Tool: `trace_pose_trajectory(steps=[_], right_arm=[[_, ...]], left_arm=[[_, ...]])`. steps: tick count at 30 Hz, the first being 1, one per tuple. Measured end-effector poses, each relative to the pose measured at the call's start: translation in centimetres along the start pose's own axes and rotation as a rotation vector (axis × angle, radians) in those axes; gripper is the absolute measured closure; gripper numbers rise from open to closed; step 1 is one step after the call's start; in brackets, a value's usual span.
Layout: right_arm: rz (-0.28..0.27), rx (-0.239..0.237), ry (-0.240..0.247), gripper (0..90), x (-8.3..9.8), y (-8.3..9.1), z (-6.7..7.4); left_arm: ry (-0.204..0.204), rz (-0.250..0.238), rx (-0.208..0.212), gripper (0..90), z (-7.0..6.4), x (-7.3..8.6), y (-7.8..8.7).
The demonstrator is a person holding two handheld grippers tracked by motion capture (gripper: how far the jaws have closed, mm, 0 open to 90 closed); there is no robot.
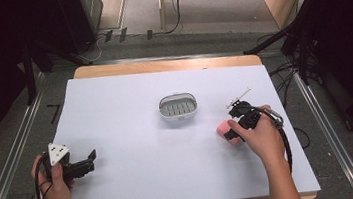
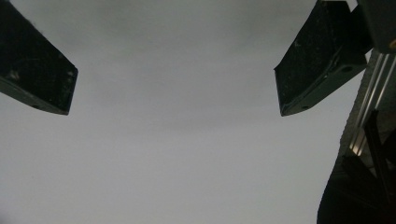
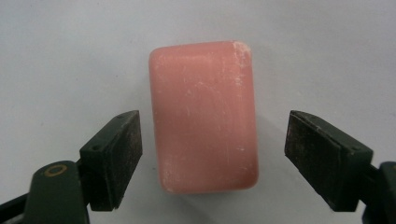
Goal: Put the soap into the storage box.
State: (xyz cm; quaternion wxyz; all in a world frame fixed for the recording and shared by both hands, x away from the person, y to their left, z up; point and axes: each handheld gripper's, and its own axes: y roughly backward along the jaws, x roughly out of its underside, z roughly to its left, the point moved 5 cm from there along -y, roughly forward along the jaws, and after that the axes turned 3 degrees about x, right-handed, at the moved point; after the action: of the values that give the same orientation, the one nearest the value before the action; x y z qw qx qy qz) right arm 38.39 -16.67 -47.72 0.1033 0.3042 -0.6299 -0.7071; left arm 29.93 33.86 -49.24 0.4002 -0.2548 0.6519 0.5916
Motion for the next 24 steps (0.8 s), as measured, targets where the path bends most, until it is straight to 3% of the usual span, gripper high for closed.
trace_pose_trajectory(steps=[12,20,24], right_arm=[[0.022,0.024,-0.012,26.3,-0.4,-0.8,0.2],[0.037,0.023,0.011,31.3,-0.6,-1.3,0.5],[0.044,0.029,0.047,34.6,-0.6,-1.6,0.7]], left_arm=[[0.0,0.0,0.0,0.0,0.0,0.0,0.0],[-0.001,0.002,0.0,0.0,0.0,0.0,0.0],[-0.001,0.002,0.001,0.0,0.0,0.0,0.0]])
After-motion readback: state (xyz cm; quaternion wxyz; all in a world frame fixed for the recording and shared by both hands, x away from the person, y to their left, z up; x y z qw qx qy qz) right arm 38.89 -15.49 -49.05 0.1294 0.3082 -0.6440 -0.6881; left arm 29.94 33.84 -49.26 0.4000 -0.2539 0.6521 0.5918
